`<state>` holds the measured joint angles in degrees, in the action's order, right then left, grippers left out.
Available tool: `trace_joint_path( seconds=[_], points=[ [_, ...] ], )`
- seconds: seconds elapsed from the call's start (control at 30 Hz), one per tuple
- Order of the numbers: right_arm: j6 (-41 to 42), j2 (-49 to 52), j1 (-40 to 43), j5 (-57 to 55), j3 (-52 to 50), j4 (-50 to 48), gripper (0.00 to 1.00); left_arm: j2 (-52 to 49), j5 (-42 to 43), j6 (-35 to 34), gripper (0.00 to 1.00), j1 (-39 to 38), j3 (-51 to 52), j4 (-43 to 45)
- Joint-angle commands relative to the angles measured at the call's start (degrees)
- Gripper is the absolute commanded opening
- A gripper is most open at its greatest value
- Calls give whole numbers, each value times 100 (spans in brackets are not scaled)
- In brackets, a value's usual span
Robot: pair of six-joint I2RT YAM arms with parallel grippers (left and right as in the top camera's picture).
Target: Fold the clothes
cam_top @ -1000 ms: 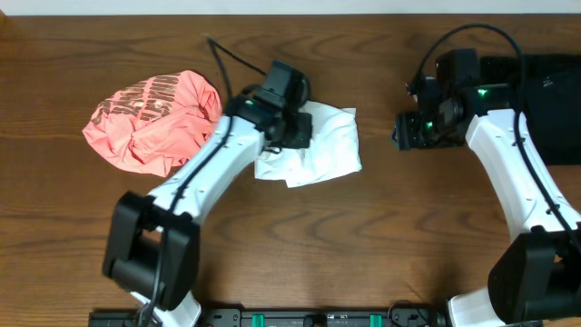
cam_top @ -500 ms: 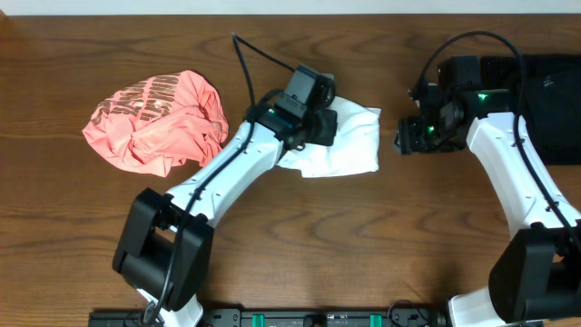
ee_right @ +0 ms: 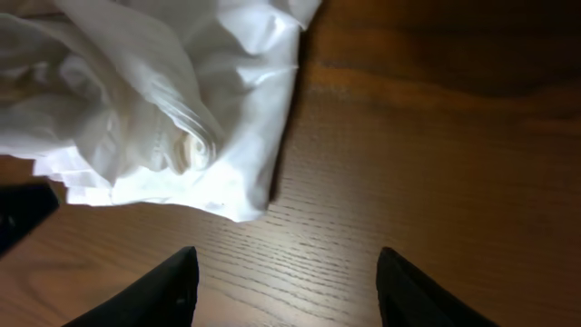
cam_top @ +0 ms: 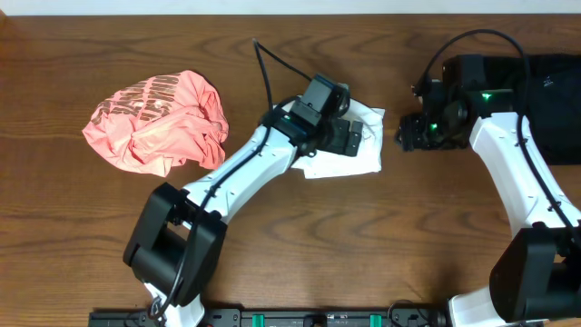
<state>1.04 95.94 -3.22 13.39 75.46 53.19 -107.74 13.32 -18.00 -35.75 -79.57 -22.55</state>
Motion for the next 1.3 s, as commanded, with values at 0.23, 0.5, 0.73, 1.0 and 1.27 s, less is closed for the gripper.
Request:
trace_joint_path(
  seconds=[0.23, 0.5, 0.73, 1.0, 1.27],
  points=[
    [289, 7, -9, 1019, -31, -450, 55, 1738, 267, 13, 98, 957, -105, -269],
    [426, 39, -916, 881, -31, -1078, 56, 2872, 140, 15, 98, 2020, -103, -979],
    [186, 573, -1928, 240, -31, -1950, 68, 2789, 9, 20, 98, 2732, -103, -1878],
    [-859, 1097, -2186, 684, -31, -2109, 61, 2758, 9, 275, 98, 2824, -103, -2072],
    [-1445, 1104, -2236, 675, -31, -2087, 40, 2756, -59, 275, 98, 2824, -101, -2072]
  ],
)
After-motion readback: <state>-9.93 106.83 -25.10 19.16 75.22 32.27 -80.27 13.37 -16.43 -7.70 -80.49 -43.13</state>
